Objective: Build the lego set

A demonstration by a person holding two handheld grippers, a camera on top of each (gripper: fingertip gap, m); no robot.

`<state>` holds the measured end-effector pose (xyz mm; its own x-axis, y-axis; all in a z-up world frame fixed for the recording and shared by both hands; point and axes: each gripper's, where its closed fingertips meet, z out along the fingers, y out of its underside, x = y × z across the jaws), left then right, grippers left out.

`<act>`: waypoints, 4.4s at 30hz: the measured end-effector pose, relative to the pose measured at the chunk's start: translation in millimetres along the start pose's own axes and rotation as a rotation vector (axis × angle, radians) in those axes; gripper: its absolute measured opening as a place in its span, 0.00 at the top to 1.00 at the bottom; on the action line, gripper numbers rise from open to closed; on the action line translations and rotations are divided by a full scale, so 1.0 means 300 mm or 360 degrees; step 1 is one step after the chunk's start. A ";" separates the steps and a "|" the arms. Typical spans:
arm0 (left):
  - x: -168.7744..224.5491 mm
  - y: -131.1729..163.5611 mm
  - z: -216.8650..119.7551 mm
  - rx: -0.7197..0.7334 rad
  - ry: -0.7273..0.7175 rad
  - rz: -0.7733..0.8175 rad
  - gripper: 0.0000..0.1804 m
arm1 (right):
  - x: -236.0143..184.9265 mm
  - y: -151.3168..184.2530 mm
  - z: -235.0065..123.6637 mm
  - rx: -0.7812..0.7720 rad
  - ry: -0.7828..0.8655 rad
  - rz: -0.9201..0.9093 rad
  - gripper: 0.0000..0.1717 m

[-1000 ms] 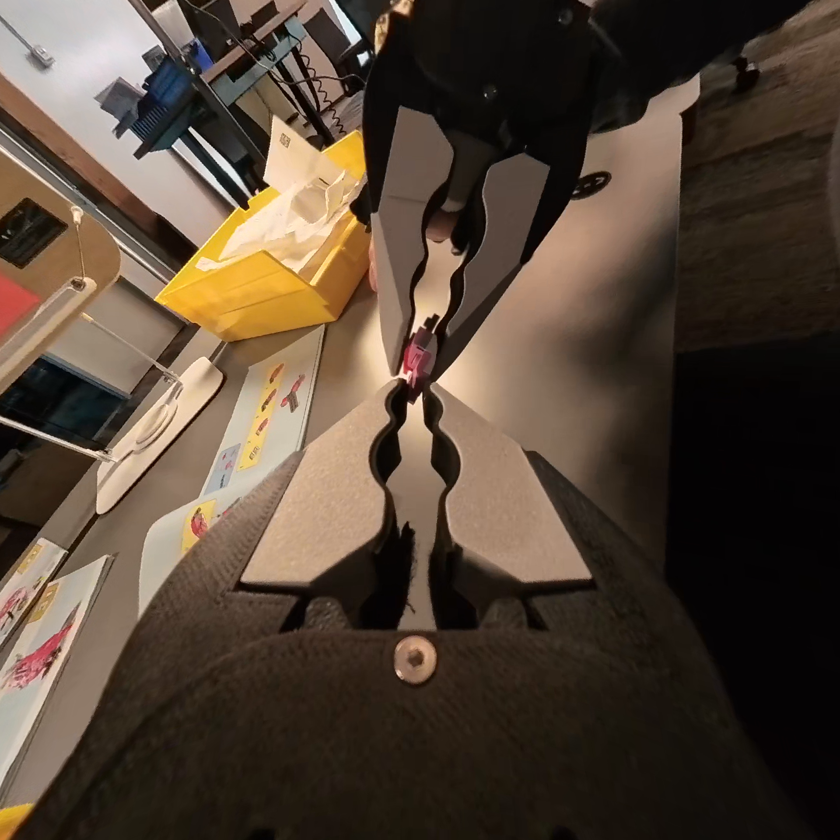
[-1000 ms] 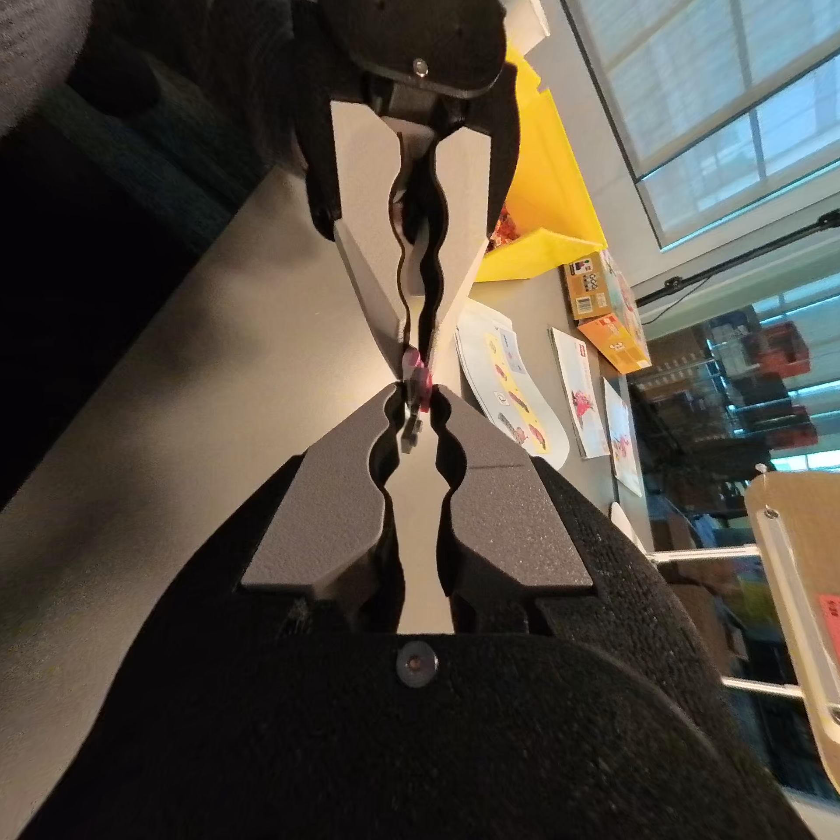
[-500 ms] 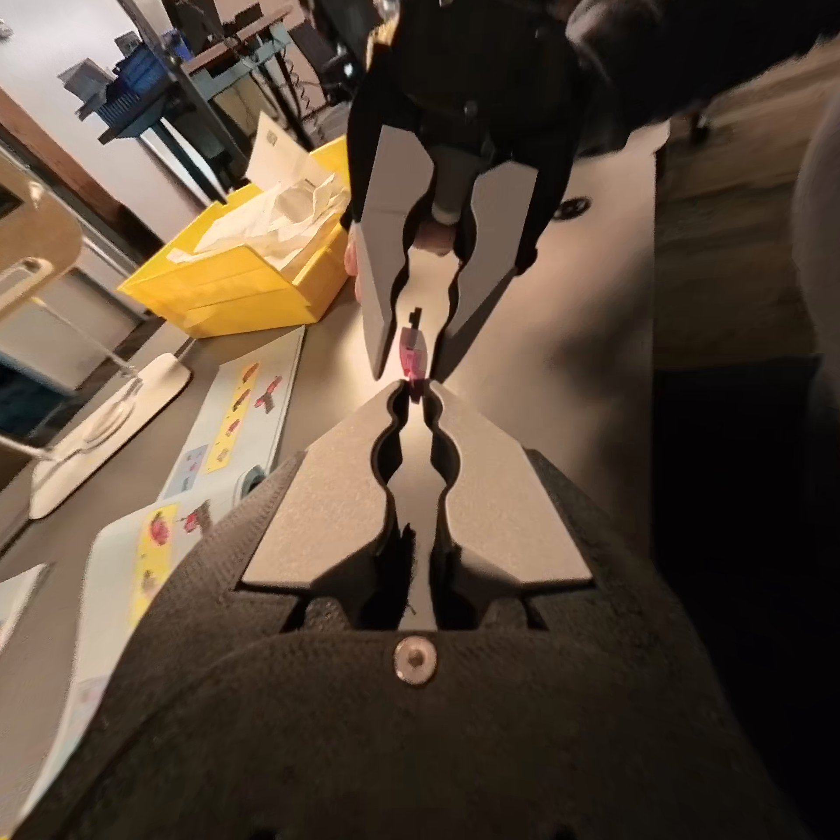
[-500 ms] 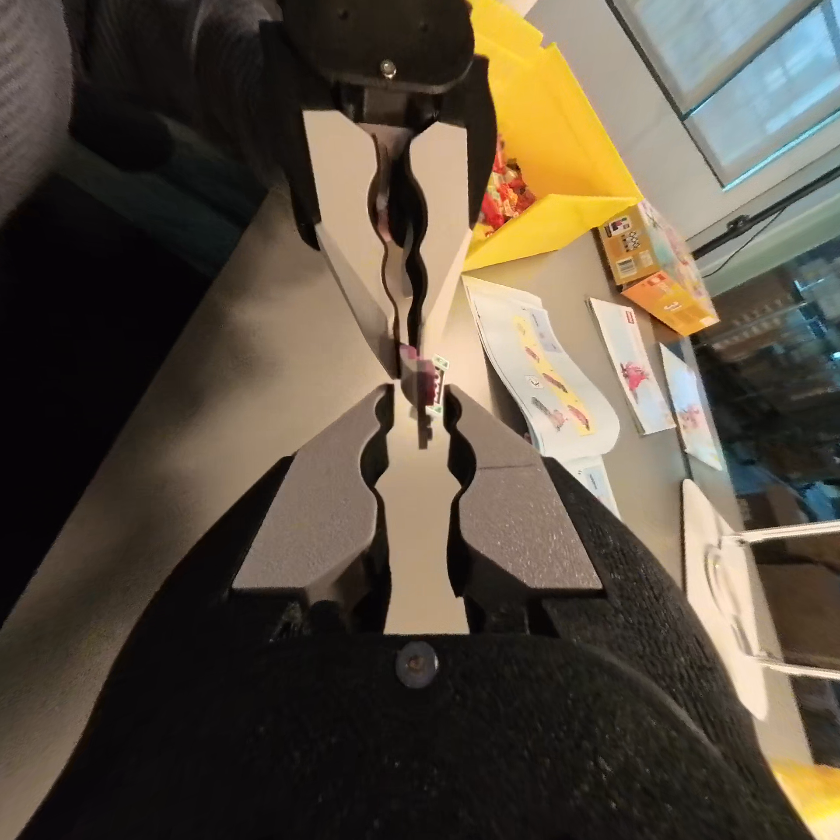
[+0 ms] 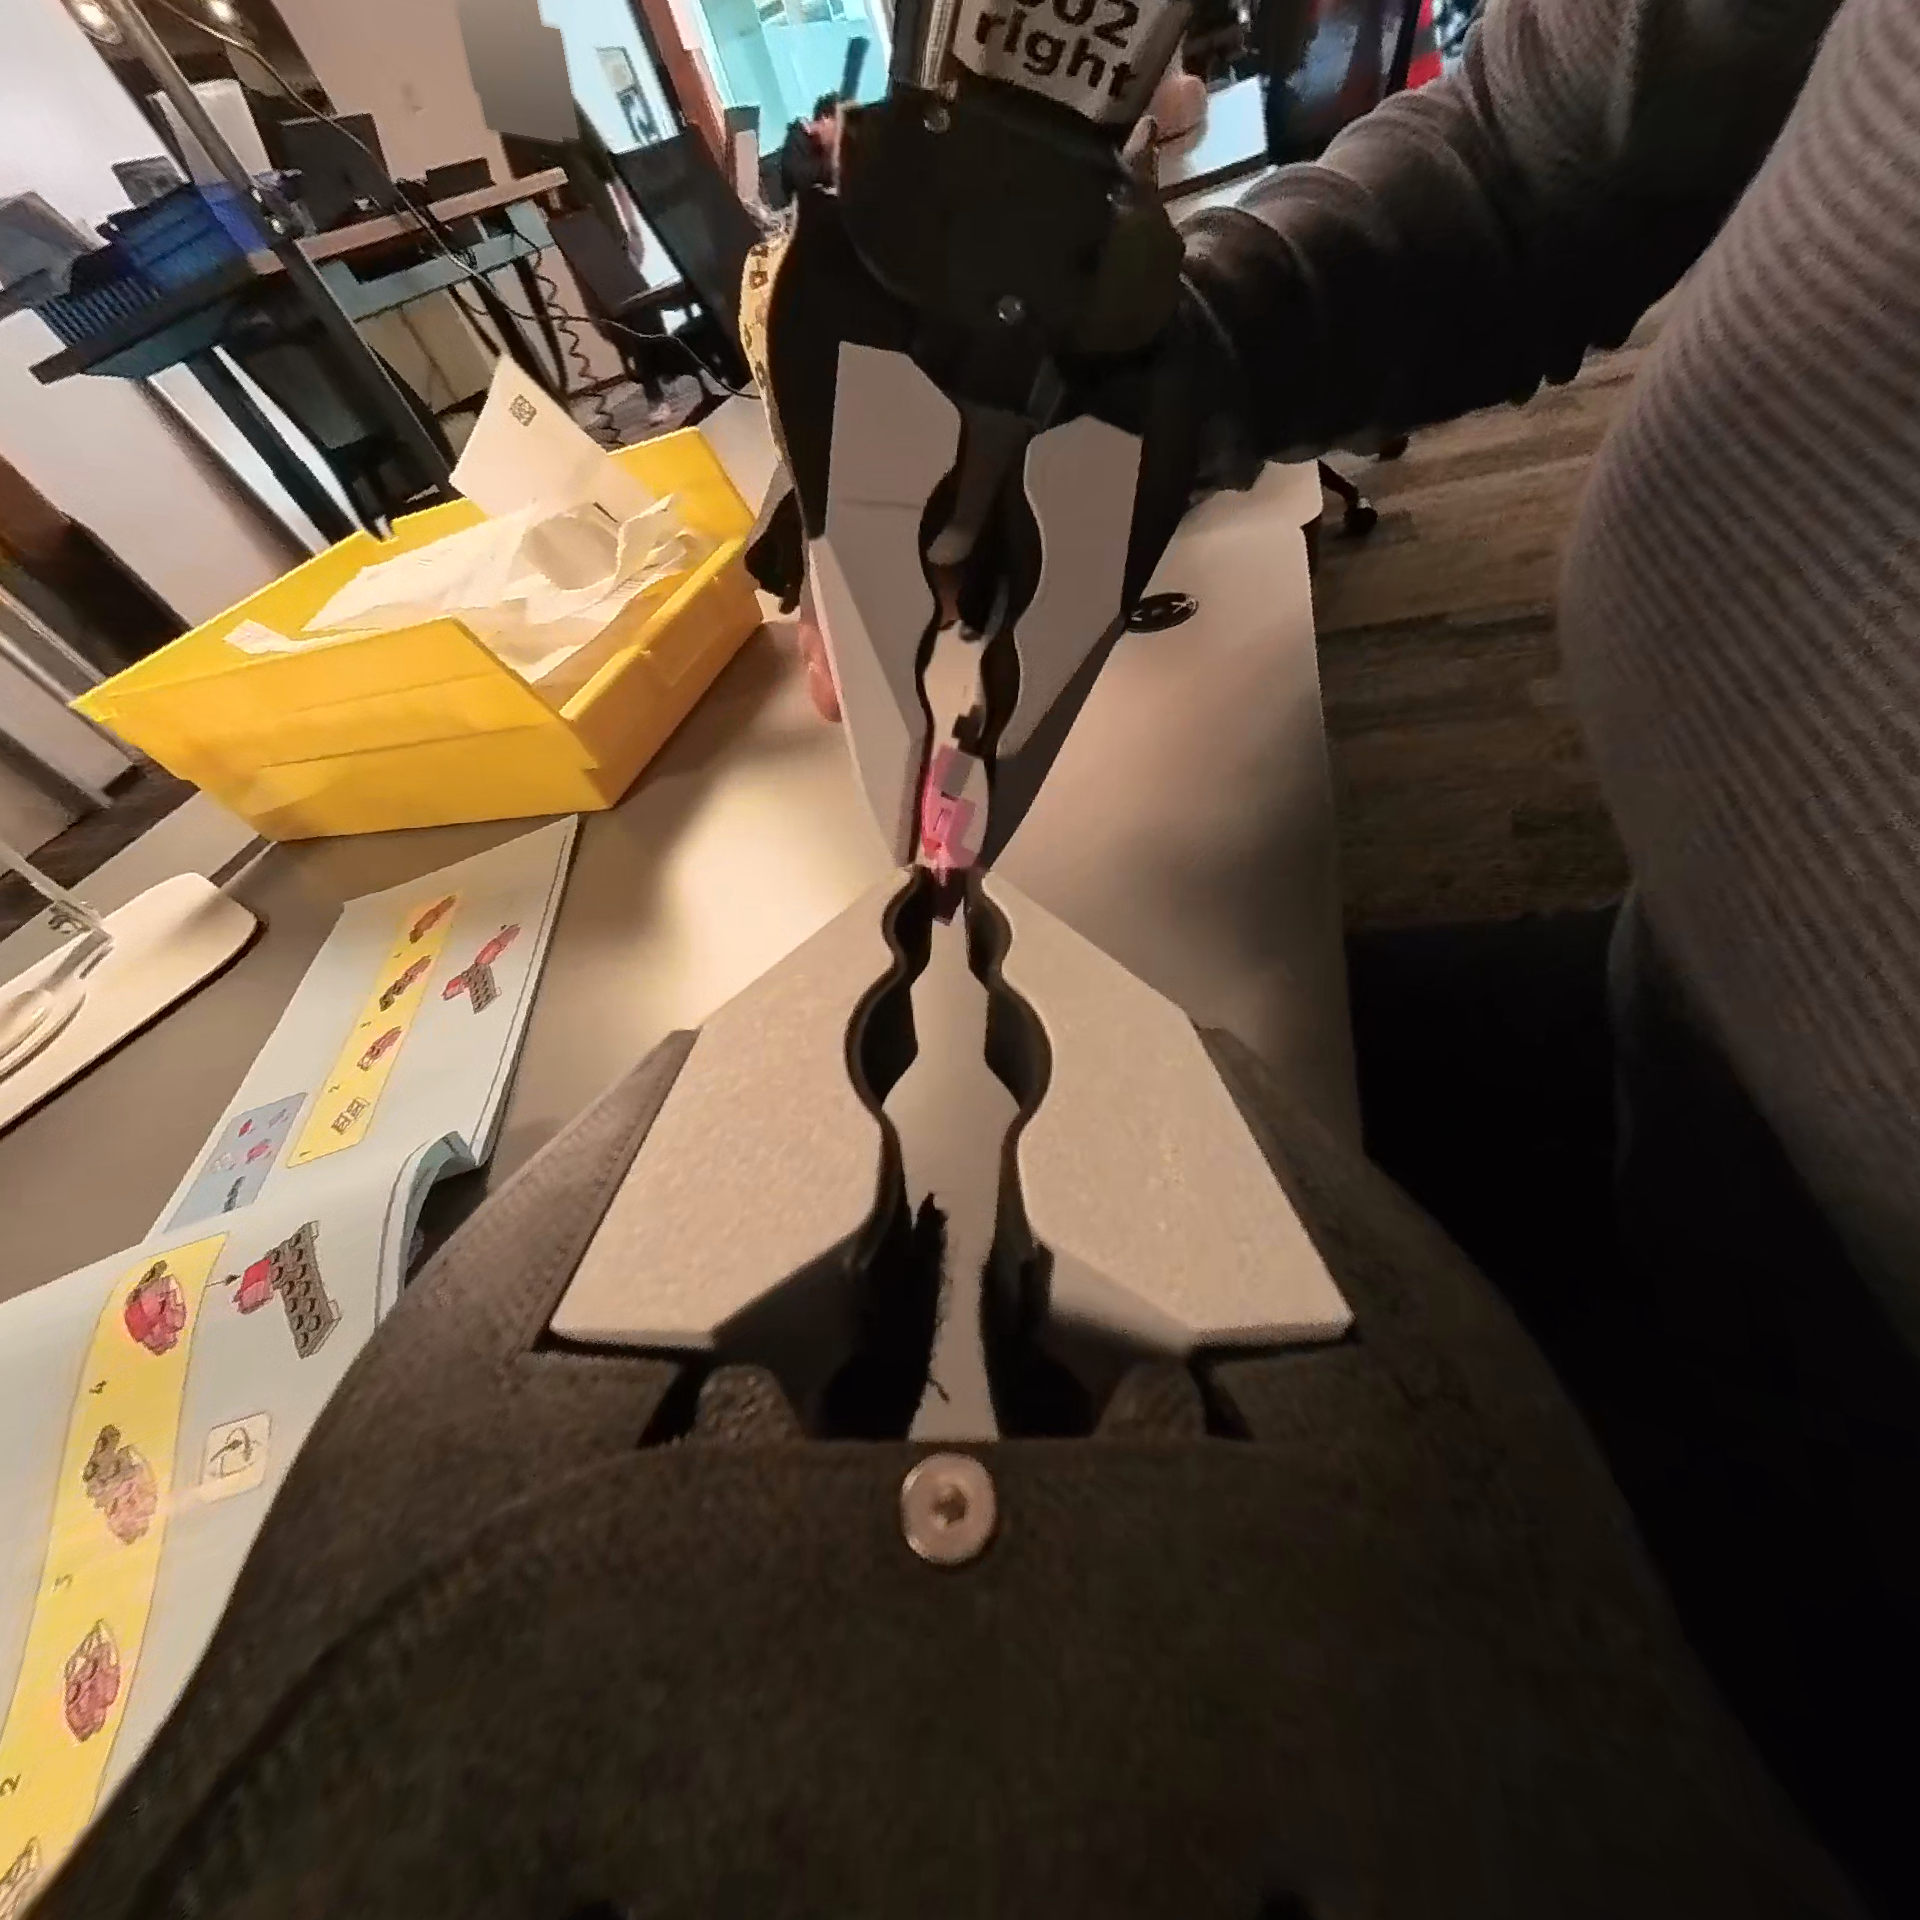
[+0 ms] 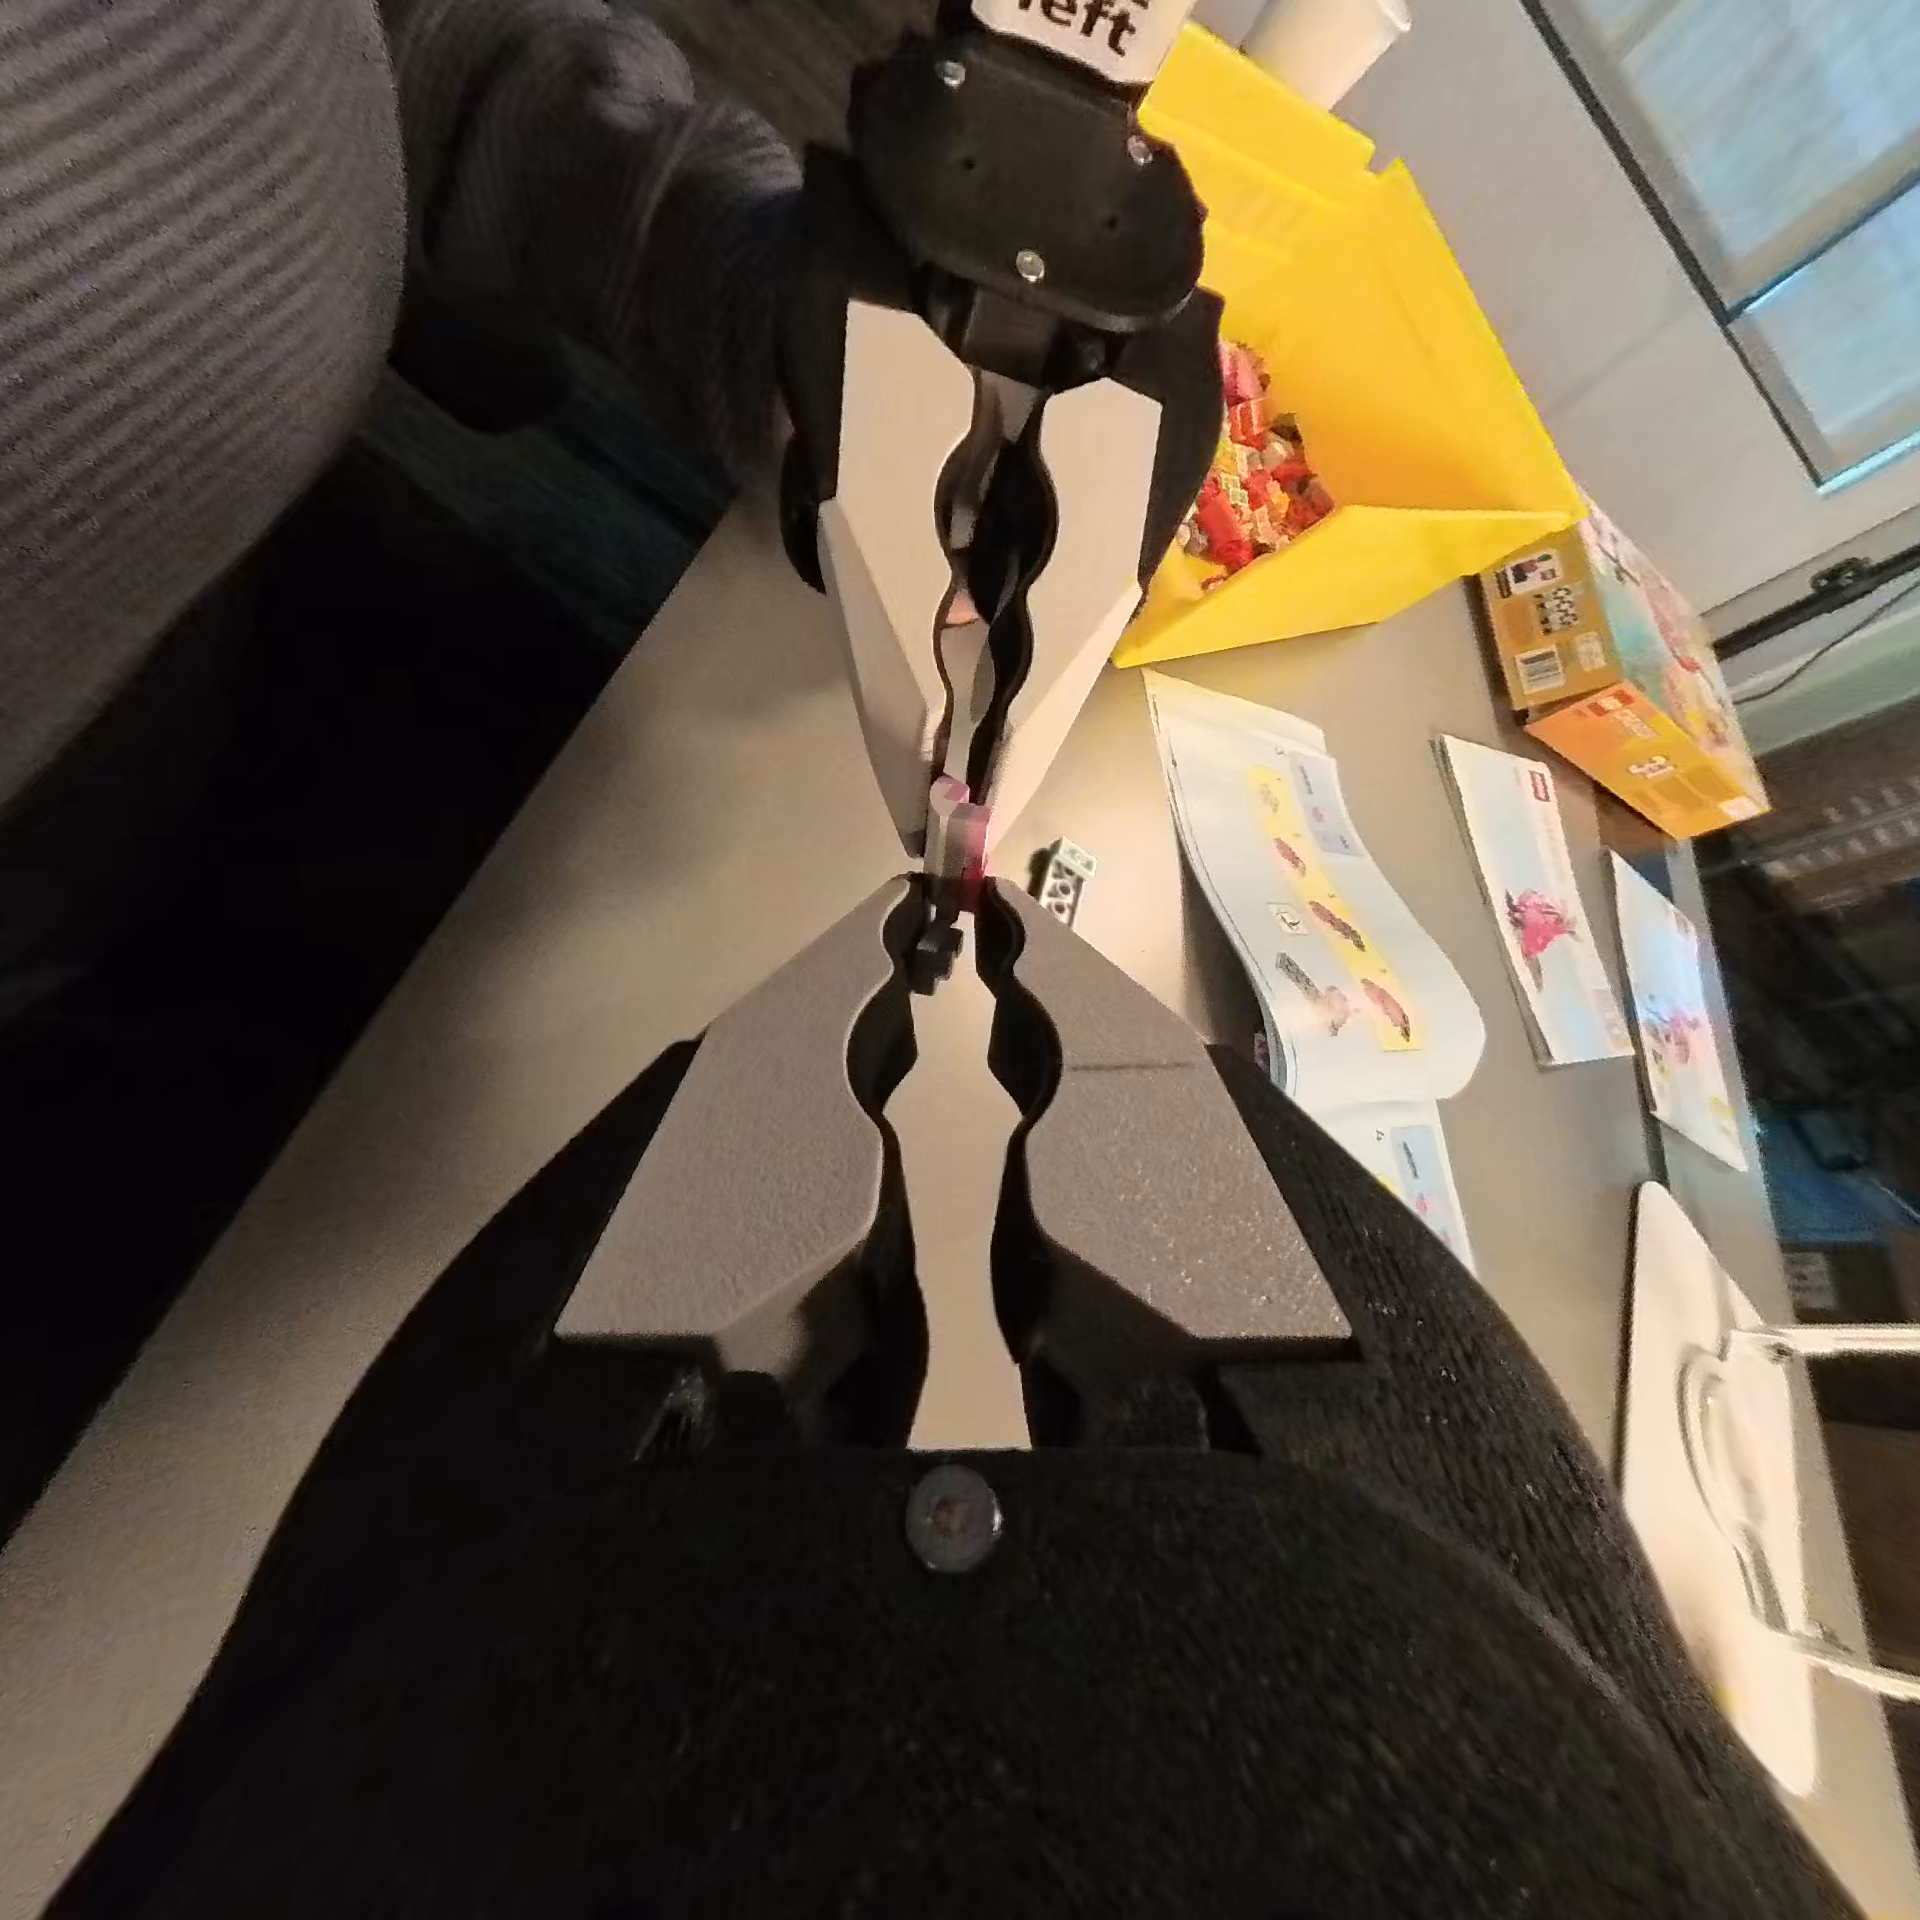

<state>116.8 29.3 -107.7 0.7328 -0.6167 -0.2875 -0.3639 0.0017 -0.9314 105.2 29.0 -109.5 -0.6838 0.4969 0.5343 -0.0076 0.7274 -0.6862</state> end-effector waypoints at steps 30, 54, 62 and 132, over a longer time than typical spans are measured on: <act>-0.107 0.302 0.005 -0.1142 -0.0352 0.0917 0.98 | 0.358 0.286 -0.238 0.0197 0.1444 0.0207 0.80; 0.010 0.251 0.002 -0.0705 0.0157 -0.0479 0.71 | 0.358 0.299 -0.251 0.0211 0.1452 0.0284 0.84; 0.030 0.260 -0.002 -0.0730 0.0249 -0.0600 0.72 | 0.360 0.298 -0.263 0.0235 0.1466 0.0317 0.84; -0.213 0.314 -0.063 -0.1126 -0.0087 -0.0468 0.77 | 0.365 0.298 -0.256 0.0258 0.1439 0.0352 0.87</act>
<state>24.9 54.0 -172.8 0.8772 -0.4738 -0.0776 -0.4171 -0.6721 -0.6118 85.9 184.8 -74.5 0.1430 0.8438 0.5173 -0.0931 0.5318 -0.8417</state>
